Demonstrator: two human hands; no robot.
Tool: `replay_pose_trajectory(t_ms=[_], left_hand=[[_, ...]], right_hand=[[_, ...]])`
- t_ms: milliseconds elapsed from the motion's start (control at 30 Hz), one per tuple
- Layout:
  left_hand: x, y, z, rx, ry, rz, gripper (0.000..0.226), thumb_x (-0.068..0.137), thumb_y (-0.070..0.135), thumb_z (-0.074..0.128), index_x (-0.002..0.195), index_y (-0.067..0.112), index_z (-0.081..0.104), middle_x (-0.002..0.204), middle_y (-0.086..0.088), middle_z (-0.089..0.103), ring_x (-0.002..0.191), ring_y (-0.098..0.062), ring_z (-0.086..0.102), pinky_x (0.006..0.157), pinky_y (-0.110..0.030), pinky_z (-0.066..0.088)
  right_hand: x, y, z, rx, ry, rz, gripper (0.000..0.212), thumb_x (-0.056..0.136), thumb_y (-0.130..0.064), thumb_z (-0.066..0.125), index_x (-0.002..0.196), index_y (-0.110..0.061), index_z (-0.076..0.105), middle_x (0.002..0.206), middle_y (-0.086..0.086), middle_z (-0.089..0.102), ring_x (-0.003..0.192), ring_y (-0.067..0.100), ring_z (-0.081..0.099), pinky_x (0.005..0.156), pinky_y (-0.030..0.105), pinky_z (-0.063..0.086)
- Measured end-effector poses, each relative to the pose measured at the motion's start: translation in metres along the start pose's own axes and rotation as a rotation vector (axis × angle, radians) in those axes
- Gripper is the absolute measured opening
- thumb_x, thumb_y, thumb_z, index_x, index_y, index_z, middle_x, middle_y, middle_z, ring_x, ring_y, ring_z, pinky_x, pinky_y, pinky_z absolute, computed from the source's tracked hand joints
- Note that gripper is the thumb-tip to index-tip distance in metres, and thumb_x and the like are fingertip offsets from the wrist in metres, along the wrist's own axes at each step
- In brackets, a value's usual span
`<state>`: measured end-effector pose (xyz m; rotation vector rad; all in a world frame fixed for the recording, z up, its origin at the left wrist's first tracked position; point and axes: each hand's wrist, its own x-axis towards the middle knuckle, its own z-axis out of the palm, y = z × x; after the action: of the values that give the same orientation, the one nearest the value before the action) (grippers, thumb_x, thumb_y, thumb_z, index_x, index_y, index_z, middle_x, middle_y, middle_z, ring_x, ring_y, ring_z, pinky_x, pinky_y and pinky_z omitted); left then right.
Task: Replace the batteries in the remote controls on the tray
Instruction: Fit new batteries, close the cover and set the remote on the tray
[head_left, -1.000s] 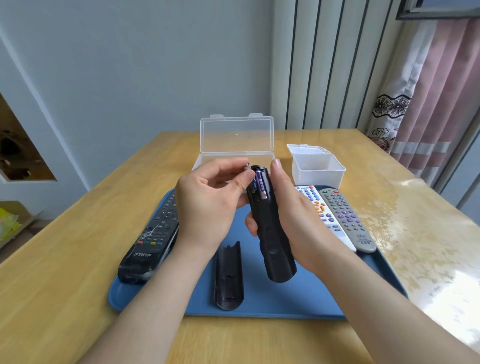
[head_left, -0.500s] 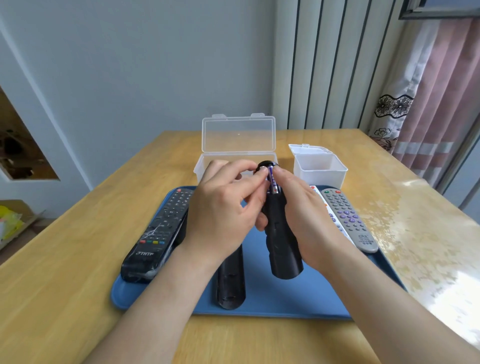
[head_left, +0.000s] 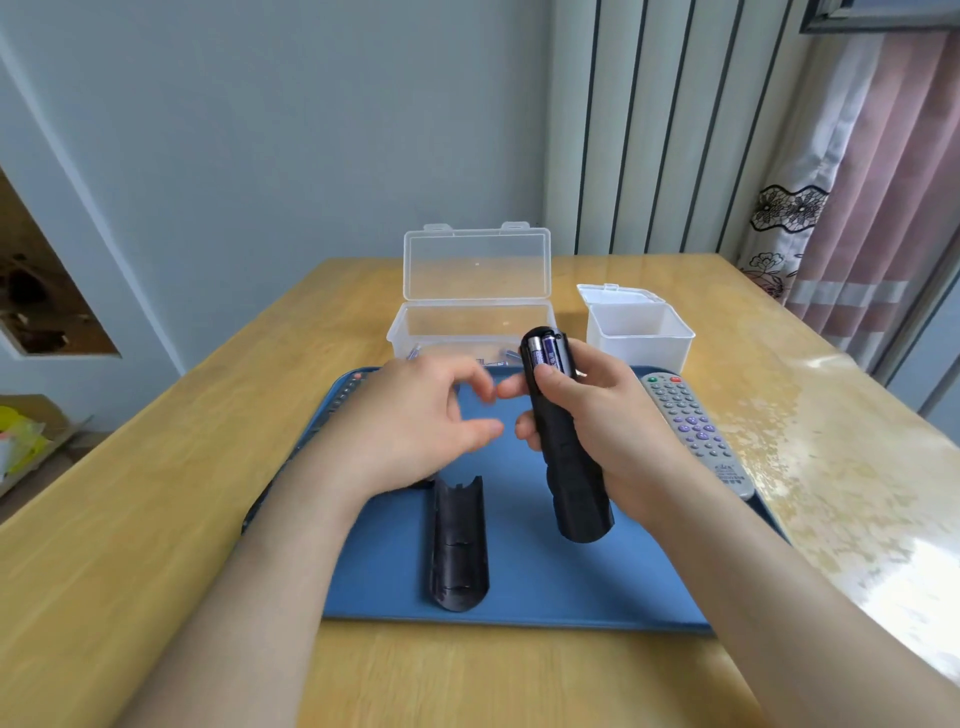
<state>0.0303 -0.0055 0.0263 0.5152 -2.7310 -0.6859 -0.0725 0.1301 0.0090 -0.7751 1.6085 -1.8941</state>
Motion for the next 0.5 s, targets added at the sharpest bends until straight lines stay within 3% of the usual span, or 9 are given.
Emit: replay_pose_trajectory(t_ms=[100, 233, 400, 500], left_hand=[[-0.009, 0.006, -0.009, 0.295, -0.288, -0.084, 0.029, 0.072, 0.058, 0.070, 0.088, 0.034, 0.063, 0.059, 0.009, 0.065, 0.065, -0.001, 0.059, 0.060, -0.026, 0.044], [-0.012, 0.016, 0.002, 0.442, -0.556, -0.135, 0.043, 0.072, 0.060, 0.069, 0.097, 0.029, 0.053, 0.061, 0.005, 0.071, 0.048, -0.001, 0.056, 0.059, -0.024, 0.047], [-0.010, 0.017, 0.010, 0.376, -0.467, -0.052, 0.033, 0.074, 0.044, 0.072, 0.096, 0.029, 0.053, 0.067, 0.009, 0.062, 0.067, -0.008, 0.063, 0.054, -0.025, 0.041], [-0.003, 0.008, 0.009, 0.074, -0.273, -0.098, 0.049, 0.072, 0.035, 0.077, 0.111, 0.037, 0.048, 0.065, 0.007, 0.057, 0.061, -0.012, 0.058, 0.055, -0.028, 0.044]], right_hand=[[0.001, 0.001, -0.001, 0.030, 0.030, 0.019, 0.019, 0.101, -0.010, 0.048, 0.118, -0.009, 0.057, 0.097, 0.014, 0.074, 0.056, 0.022, 0.058, 0.053, 0.027, 0.048], [0.002, 0.002, 0.000, 0.063, 0.044, 0.048, 0.019, 0.101, -0.010, 0.049, 0.118, -0.012, 0.058, 0.097, 0.014, 0.074, 0.058, 0.023, 0.056, 0.057, 0.030, 0.048], [0.002, 0.002, 0.003, 0.093, 0.044, 0.172, 0.011, 0.099, -0.013, 0.052, 0.108, -0.011, 0.058, 0.082, 0.013, 0.070, 0.055, 0.023, 0.053, 0.056, 0.032, 0.043], [0.004, 0.002, -0.001, 0.102, 0.068, 0.210, 0.011, 0.095, -0.017, 0.060, 0.104, -0.011, 0.059, 0.078, 0.011, 0.063, 0.055, 0.021, 0.049, 0.056, 0.031, 0.040]])
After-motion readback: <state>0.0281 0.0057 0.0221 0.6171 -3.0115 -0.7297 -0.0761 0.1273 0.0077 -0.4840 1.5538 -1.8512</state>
